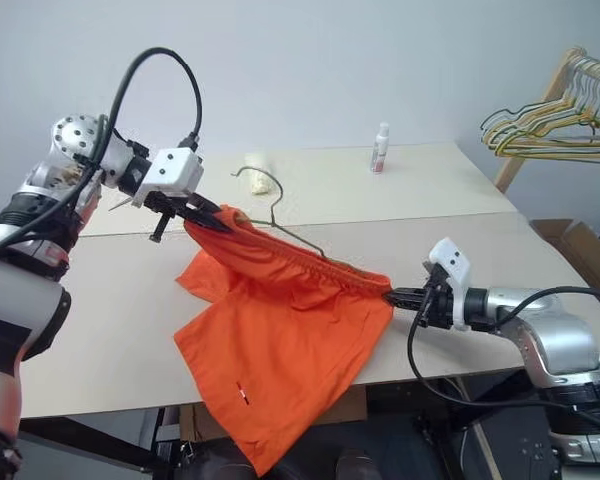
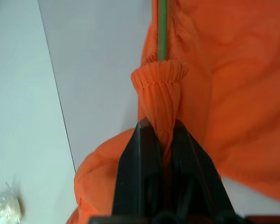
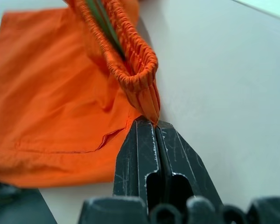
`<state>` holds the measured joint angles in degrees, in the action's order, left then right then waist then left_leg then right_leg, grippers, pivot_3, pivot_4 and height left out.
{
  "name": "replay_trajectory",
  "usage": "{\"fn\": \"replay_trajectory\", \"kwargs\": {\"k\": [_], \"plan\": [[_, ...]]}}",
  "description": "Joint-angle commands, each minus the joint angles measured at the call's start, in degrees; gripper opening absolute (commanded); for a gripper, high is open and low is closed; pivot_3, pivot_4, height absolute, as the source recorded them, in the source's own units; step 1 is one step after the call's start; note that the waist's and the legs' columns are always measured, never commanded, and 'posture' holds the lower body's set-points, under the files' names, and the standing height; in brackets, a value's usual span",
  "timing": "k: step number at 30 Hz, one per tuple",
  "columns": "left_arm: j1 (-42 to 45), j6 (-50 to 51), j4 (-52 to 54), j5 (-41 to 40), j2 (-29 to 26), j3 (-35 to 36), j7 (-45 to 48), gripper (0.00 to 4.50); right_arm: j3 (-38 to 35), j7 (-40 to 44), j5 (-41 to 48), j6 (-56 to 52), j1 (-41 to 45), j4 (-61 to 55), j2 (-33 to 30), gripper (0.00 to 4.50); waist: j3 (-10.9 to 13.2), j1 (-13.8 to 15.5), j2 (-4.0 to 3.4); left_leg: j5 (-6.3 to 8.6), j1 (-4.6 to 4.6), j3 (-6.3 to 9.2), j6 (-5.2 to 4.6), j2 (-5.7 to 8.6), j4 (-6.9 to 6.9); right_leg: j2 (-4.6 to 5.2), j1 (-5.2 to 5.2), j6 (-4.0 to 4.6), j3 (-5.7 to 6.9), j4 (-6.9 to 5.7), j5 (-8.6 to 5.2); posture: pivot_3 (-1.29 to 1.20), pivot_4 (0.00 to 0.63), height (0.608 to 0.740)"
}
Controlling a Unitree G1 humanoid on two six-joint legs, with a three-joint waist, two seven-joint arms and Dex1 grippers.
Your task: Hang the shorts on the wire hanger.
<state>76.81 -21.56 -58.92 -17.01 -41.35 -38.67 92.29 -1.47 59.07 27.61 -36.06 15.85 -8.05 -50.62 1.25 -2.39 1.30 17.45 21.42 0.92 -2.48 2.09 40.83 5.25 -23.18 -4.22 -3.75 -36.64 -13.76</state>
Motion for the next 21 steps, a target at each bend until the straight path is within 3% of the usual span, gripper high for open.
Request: {"fn": "replay_trajectory", "kwargs": {"k": [1, 6, 14, 21], "plan": [[1.38, -2.74, -2.53, 4.51, -0.23, 3.57, 0.21, 0.00, -0.06, 1.14, -3.73, 2.19, 2.25, -2.07, -4.49, 0.02, 0.00, 0.04, 0.00, 0.00, 0.00, -0.01, 0.00, 0.00, 0.01, 0.01, 0.00, 0.00, 0.00, 0.00, 0.00, -0.04, 0.000, 0.740], [2.33, -4.81, -3.55, 10.69, 2.16, 7.69, -1.90, 0.00, 2.73, 2.42, -8.58, 4.93, 9.76, -4.72, -8.53, 0.02, 0.00, -0.01, 0.00, 0.01, 0.02, -0.04, -0.01, 0.00, 0.02, 0.00, -0.03, 0.00, 0.00, 0.01, 0.00, -0.05, 0.000, 0.740], [6.08, -4.64, -4.83, 21.10, 6.34, 11.66, -14.13, 0.00, 8.73, 3.78, -14.35, 2.81, 30.47, -5.31, -8.51, 0.02, 0.02, -0.02, -0.01, 0.01, 0.28, -0.07, -0.02, -0.02, 0.02, 0.02, -0.28, 0.00, -0.01, 0.03, -0.01, -0.05, 0.000, 0.740], [5.25, -4.55, -4.87, 19.83, 9.04, 18.51, -13.18, 0.00, 14.09, 1.77, -20.86, 5.86, 33.51, -4.40, -5.10, 0.02, 0.01, -0.07, -0.01, -0.03, 0.95, -0.11, 0.05, 0.07, 0.18, 0.14, -1.09, 0.00, 0.01, -0.22, 0.00, -0.05, 0.000, 0.740]]}}
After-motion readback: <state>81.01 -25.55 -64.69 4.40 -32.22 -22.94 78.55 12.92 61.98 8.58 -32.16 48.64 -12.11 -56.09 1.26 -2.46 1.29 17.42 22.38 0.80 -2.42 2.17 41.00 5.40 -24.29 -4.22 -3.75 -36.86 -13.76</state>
